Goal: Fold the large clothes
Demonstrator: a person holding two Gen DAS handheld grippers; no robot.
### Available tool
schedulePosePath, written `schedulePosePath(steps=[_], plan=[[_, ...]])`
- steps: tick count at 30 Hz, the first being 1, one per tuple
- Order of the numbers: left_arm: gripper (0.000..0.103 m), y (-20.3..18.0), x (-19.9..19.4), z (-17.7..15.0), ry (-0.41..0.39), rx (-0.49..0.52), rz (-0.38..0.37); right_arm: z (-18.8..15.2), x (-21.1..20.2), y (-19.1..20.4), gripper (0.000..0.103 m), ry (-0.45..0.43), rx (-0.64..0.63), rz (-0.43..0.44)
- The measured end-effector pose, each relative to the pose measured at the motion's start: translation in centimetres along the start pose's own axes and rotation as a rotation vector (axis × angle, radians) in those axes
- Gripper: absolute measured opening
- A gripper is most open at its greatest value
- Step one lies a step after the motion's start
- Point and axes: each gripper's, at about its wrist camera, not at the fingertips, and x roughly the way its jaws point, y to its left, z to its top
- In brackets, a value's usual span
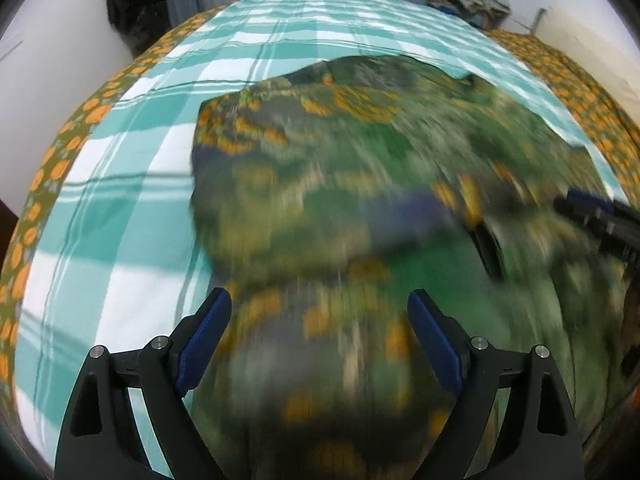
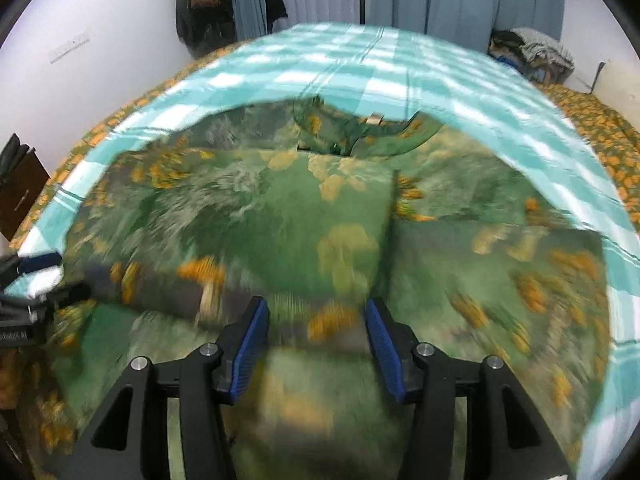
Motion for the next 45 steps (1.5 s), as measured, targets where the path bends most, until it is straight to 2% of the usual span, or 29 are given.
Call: schedulePosePath(steps=[2, 4, 7, 9, 12, 15, 23, 37, 45], plan=[[0.091, -0.5, -1.8, -2.4, -0.008, 0.043, 0.002, -1.9, -2.5, -0.4, 0.054, -0.019, 0.001, 0.015], [0.094, -1.1, -3.3, -4.9, -0.007, 0.072, -0.006, -5.0, -5.2, -0.8, 0.058, -0.027, -0.015, -0.006], [0.094, -2.4, -4.2, -7.9, 0.014, 0.124, -0.014, -9.5, -7.7, -1.6, 0.059, 0.009, -0.012, -0.053], [0.097, -3.3, -4.2, -9.6, 0.026, 0.163, -0.002, -11.9, -8.6, -1.9, 0.059, 0.037, -0.002, -0.055], [0.099, -3.6, -4.0, -10.9, 0.024, 0.157, 0.012, -15.4, -9.1, -2.0, 0.059, 0.095, -0.015, -0.098], [0.1, -3.3, -4.0, -11.3, 0.021, 0.117, 0.008, -18.0, -9.5, -2.4, 0.06, 0.075, 0.024, -0.094], [0.102, -3.4, -3.8, -12.0, 0.007, 0.113, 0.012, -17.8, -8.7, -2.9, 0.064, 0.056, 0.049, -0.082], [0.102, -2.9, -3.7, -12.0, 0.022, 0.095, -0.007, -18.6, -8.7, -2.0, 0.064, 0.029, 0.037, -0.123], [0.102, -3.9, -3.9, -12.3, 0.013, 0.118, 0.039, -18.8, -8.7, -1.9, 0.064, 0.022, 0.036, -0.132]])
